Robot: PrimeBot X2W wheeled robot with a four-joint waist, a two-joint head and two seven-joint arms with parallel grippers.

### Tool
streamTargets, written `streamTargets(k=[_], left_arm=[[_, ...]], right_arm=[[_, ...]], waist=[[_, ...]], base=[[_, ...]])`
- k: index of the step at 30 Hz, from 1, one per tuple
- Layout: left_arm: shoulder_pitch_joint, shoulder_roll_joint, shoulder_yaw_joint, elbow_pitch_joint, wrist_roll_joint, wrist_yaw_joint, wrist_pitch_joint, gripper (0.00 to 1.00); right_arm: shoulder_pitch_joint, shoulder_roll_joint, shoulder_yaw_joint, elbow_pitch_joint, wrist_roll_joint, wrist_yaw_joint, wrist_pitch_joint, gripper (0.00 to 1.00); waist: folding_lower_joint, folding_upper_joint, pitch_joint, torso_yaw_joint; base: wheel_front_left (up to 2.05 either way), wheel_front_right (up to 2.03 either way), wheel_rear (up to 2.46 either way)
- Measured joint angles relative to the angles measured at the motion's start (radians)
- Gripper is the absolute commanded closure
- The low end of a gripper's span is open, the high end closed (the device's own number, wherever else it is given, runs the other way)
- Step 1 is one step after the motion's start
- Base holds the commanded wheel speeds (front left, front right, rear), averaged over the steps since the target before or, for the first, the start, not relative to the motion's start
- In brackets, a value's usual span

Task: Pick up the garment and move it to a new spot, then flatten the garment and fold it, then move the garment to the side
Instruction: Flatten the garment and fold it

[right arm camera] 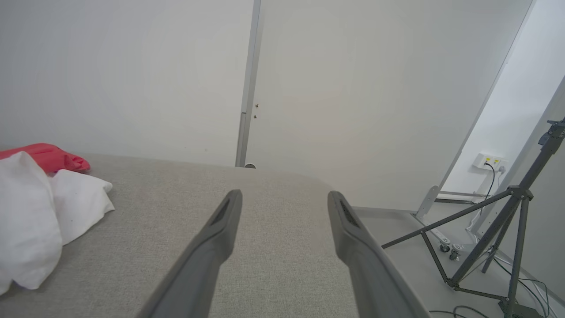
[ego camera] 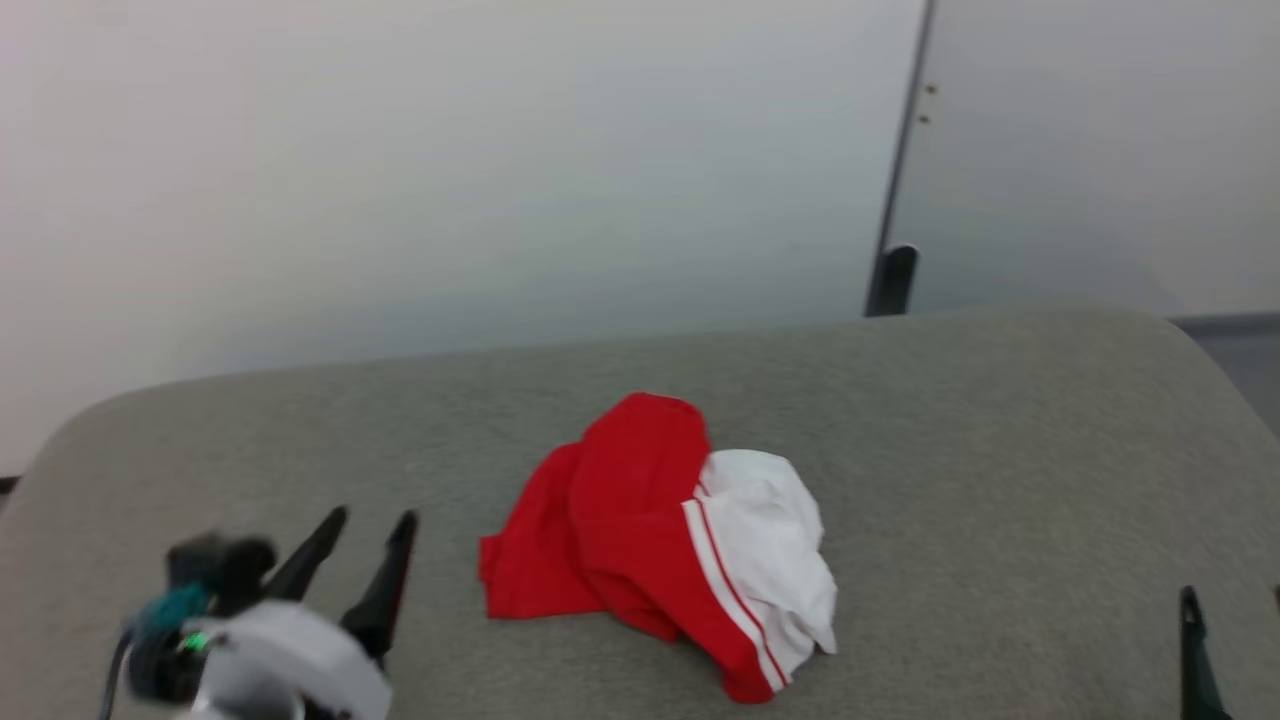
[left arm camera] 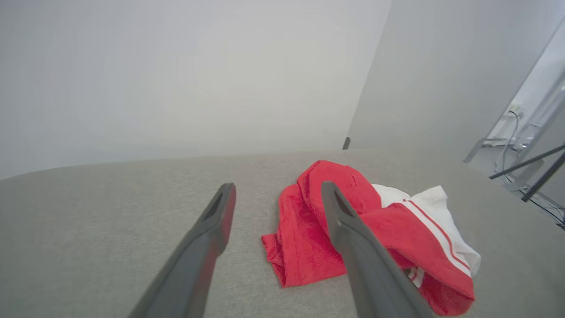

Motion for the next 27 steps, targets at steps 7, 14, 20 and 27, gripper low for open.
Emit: streamTargets(k=[7,14,20,27], left_arm=[[-0.167,0.000,-0.083,-0.021,-0.118,-0.035,0.347,0.00],[-0.326,-0.007,-0.160,0.058,-0.184,-0.020,0.652,0.00],[-0.415,-0.042,-0.207,0.202,-0.186,0.026,0.788,0.00],[-0.469,-0.076,-0.277,0.365,-0.135,0.046,0.842,0.00]], right_arm=[[-0.017,0.012,0.048,-0.010,0.003,0.000,0.035,0.00],[-0.024,0.022,0.067,-0.012,0.013,0.000,0.055,0.00],[-0.026,0.034,0.073,-0.009,0.018,0.000,0.060,0.00],[-0.042,0.044,0.082,-0.006,0.026,0.000,0.062,0.00]], waist=[[0.0000,0.0000,0.021,-0.090],[0.0000,0.0000,0.046,-0.156],[0.0000,0.0000,0.071,-0.194],[0.0000,0.0000,0.098,-0.225]], base=[[0.00,0.00,0.00],[0.00,0.00,0.00],[0.00,0.00,0.00],[0.00,0.00,0.00]])
